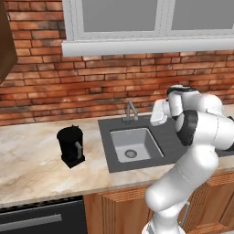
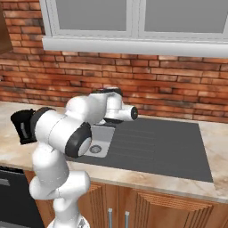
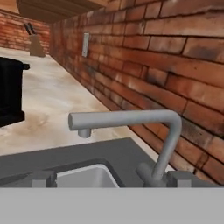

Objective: Turn on the sink faucet and place the jug under the water for a few seconds to fill it up.

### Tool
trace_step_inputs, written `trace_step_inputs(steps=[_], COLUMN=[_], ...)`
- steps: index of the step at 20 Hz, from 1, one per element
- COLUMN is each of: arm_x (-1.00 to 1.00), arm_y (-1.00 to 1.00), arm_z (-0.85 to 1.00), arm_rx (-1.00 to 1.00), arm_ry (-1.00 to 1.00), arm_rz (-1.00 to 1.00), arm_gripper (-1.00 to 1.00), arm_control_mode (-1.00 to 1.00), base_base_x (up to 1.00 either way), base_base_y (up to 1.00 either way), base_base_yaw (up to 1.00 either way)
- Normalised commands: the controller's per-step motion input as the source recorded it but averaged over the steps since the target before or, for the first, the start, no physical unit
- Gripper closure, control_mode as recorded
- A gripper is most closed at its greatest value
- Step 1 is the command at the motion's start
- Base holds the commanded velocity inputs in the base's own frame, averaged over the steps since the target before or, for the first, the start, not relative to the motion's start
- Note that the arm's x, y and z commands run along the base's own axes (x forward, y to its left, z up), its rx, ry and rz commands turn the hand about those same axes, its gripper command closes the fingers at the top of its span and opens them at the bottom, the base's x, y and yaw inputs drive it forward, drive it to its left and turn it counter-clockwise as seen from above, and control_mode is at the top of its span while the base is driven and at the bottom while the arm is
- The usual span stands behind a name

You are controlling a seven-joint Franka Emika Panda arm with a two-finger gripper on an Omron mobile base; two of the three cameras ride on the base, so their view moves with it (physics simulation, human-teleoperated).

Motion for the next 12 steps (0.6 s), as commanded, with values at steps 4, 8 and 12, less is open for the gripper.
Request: trace_step_inputs(steps=[4,8,12], arm_x=[0.55,0.54,0.6], arm_y=[0.01,-0.03,-0.01], arm_z=[-0.49,-0.38,-0.23], arm_rx=[0.0,0.06,0.1], arm_ry=[0.0,0.0,0.0], arm_rz=[0.0,0.0,0.0], arm_gripper=[-1.0,-1.0,-1.0], arm_control_mode=[-1.0,-1.0,-1.0], base_base_x=[0.0,0.0,0.0], base_base_y=[0.0,0.0,0.0], base_base_yaw=[0.0,0.0,0.0])
